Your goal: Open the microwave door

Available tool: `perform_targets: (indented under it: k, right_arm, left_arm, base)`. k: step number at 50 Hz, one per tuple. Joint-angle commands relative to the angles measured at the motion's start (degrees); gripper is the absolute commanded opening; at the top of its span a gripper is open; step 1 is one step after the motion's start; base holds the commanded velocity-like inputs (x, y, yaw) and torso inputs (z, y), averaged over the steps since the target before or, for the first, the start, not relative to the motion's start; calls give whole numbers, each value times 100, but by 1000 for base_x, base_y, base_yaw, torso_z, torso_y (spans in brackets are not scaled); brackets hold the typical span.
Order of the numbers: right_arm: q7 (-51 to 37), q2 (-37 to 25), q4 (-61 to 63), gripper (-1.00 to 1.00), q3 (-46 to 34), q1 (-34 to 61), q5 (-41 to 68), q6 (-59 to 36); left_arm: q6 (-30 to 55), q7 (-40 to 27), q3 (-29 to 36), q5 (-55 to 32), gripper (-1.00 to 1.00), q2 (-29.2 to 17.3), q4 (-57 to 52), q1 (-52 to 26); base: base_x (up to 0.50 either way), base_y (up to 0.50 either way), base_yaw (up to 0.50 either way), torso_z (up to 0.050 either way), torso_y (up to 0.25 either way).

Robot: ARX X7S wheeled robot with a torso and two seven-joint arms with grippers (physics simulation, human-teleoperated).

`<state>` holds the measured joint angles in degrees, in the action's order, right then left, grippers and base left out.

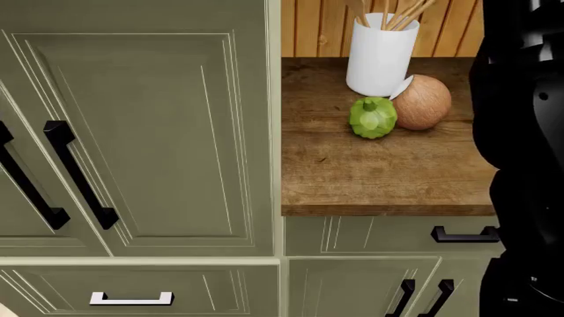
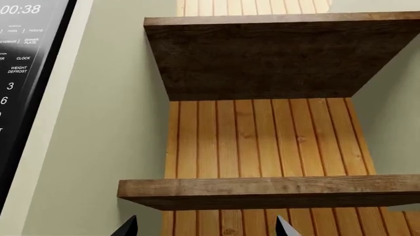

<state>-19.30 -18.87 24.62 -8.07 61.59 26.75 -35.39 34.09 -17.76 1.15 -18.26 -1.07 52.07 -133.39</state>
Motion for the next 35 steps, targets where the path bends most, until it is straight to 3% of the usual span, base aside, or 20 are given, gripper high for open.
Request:
perform_targets:
  k: [1,21,35]
  right_arm:
    - [-25,-4,14,100,-30,38,21,-25]
    - [-37,-7,-26,100,-87,82,36,-1]
    - [-37,25,-86,100,-127,54,36,95]
  left_arm:
    - [-945,-395,-244,625,100,-217,1030,-161]
    - [-1334,-709,-235,905,100,-665,1288,-160]
    - [-411,-623,28,1127,100,-1112,171,20]
  base:
    - [0,0,0,0,0]
    - [0,0,0,0,0]
    - [0,0,0,0,0]
